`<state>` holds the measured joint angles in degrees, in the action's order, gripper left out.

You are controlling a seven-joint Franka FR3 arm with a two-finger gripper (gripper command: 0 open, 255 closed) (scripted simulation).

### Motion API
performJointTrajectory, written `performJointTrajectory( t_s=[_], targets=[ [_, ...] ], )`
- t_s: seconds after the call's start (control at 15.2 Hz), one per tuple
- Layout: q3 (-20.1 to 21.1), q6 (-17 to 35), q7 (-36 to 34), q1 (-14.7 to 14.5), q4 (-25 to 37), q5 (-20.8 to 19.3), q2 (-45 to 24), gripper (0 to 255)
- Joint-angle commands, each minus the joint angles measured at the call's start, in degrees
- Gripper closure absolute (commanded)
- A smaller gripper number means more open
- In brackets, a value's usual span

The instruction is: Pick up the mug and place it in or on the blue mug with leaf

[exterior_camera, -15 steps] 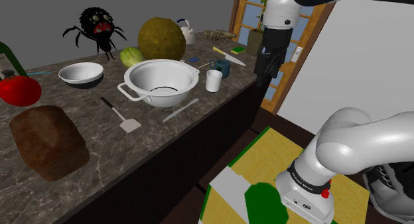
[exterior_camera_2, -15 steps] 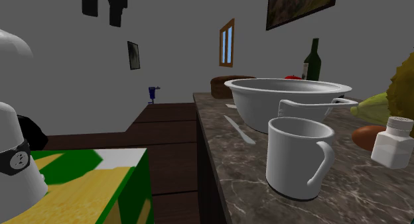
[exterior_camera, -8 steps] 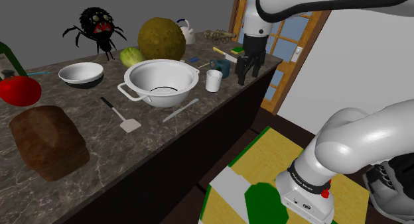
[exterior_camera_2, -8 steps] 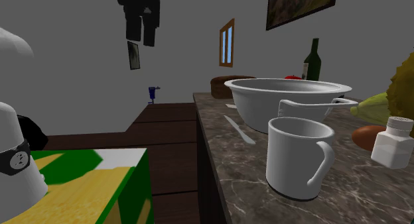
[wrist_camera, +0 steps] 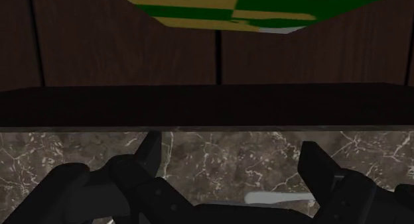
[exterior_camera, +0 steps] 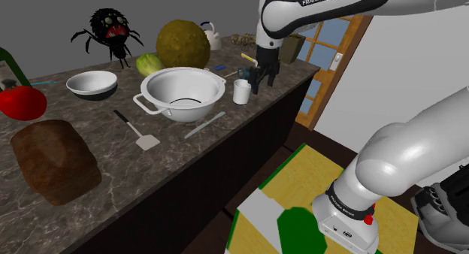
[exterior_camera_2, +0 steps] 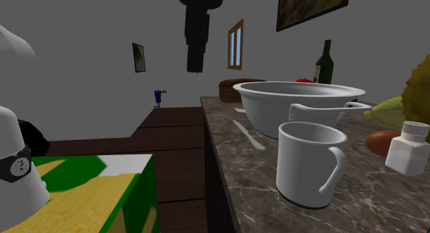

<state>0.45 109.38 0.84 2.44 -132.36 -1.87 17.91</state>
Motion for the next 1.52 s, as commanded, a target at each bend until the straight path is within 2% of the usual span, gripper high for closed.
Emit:
performJointTrajectory(
  t_s=[0.0,0.4,0.79,1.32,1.45],
  targets=[
    [-0.24,2.62,0.20,0.31,2.56,-0.49,-4.50,0],
    [-1.04,8.34,0.84,1.18,10.99,-1.68,-16.78,0],
    [-1.76,11.56,1.51,1.92,22.03,-2.40,-29.13,0],
    [-1.96,16.84,1.44,2.10,19.78,-2.56,-32.10,0],
    [-2.02,16.84,1.46,2.05,19.78,-2.54,-32.10,0]
  ],
)
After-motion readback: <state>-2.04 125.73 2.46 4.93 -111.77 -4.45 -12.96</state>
